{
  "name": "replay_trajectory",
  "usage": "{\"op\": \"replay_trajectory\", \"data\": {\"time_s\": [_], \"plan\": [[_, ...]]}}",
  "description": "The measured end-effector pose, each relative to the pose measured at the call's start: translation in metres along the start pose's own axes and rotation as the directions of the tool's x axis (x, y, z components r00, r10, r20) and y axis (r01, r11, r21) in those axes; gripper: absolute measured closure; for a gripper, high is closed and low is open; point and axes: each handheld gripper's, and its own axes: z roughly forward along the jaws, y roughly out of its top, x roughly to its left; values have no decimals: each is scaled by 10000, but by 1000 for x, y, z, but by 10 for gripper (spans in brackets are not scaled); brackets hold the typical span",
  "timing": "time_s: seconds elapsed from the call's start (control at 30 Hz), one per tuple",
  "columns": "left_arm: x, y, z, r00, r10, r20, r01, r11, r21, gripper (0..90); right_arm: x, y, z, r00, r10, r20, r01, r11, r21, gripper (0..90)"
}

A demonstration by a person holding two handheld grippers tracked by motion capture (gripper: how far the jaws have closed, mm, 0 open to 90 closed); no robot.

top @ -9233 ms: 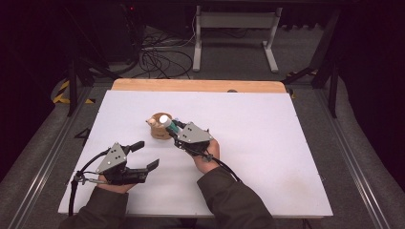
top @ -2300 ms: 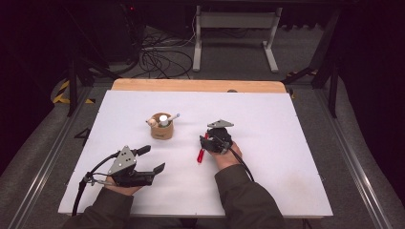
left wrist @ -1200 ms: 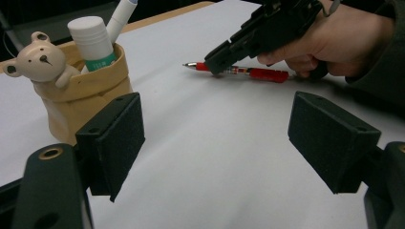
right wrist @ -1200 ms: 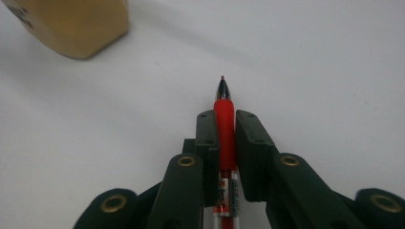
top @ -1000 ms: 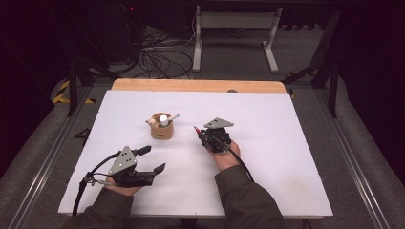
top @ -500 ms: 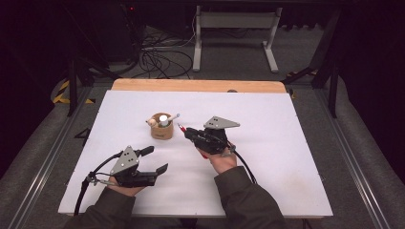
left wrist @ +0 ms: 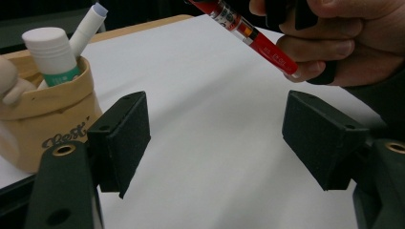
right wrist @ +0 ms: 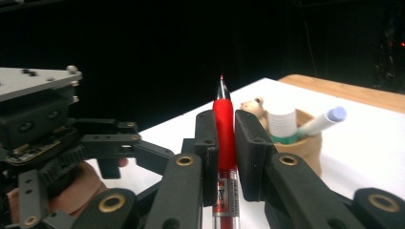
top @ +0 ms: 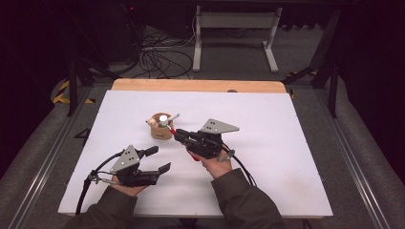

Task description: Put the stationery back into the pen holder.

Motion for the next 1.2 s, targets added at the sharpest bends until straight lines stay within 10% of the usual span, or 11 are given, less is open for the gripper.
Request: {"op": "replay_trajectory", "data": {"time_s": [0.77, 1.2], "plan": [[-3, 2, 10, 9893, -774, 1237, 901, 9908, -1005, 457, 38, 0, 12, 9869, -1402, -801, 1384, 9900, -274, 808], [-1, 1, 11, 9663, -1404, 2160, 1723, 9755, -1367, 558, 45, -3, 13, 9820, -1690, -842, 1626, 9836, -783, 808]]}}
